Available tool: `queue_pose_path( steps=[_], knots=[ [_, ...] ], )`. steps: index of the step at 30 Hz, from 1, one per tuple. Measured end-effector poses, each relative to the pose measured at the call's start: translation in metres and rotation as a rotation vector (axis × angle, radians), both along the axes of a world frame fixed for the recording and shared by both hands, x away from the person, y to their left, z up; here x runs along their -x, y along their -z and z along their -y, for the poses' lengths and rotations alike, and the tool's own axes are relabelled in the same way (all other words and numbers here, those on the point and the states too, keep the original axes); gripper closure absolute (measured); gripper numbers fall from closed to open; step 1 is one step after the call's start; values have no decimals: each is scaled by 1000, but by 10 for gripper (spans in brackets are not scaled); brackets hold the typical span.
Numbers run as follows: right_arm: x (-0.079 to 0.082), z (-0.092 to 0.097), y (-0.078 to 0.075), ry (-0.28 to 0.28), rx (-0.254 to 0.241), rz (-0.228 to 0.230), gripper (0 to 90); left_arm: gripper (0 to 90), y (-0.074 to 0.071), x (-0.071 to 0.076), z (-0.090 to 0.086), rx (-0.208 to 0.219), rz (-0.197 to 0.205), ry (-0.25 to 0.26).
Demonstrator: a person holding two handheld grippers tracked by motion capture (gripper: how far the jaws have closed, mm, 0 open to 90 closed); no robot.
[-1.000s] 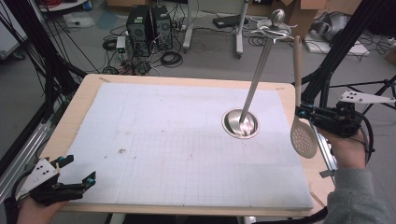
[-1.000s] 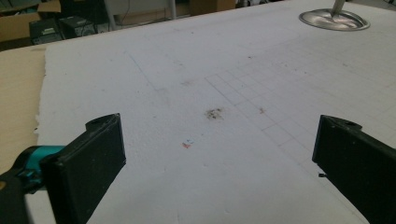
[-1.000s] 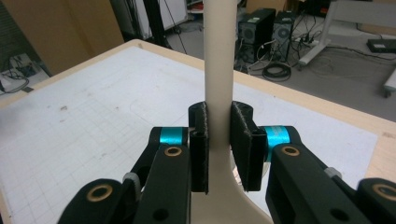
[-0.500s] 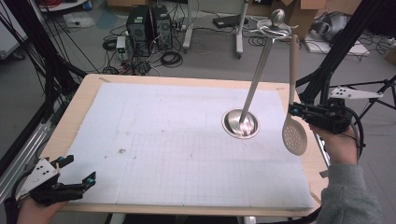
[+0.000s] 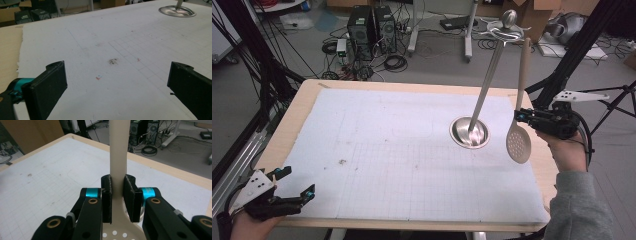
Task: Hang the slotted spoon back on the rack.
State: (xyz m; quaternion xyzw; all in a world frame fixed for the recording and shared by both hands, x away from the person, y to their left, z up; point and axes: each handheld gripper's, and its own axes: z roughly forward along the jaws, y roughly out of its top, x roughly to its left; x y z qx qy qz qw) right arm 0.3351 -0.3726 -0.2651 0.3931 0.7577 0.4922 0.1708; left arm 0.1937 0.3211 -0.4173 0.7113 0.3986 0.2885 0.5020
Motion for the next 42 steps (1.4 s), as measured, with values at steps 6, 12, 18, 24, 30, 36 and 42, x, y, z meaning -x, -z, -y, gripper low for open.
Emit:
queue_pose_path(
  steps=[6, 12, 18, 24, 30, 36, 42],
  knots=[
    [-4, -6, 2, 6, 3, -6, 779, 28, 0, 1, 0, -1, 0, 3],
    [-7, -9, 2, 16, 11, -12, 779, 28, -1, 1, -2, 5, 0, 3],
    [-12, -14, 3, 19, 16, -10, 778, 28, -1, 2, -3, 8, -2, 6],
    [-15, -19, 5, 28, 14, -8, 778, 28, -1, 3, -3, 9, -1, 4],
    [-19, -25, 8, 40, 11, -3, 777, 28, 1, 4, -3, 9, -9, 13],
    [-22, -29, 9, 48, 6, -1, 776, 28, 1, 4, -3, 9, -8, 10],
    [-23, -31, 10, 58, 3, 1, 774, 28, 0, 5, -4, 10, -5, 6]
  ],
)
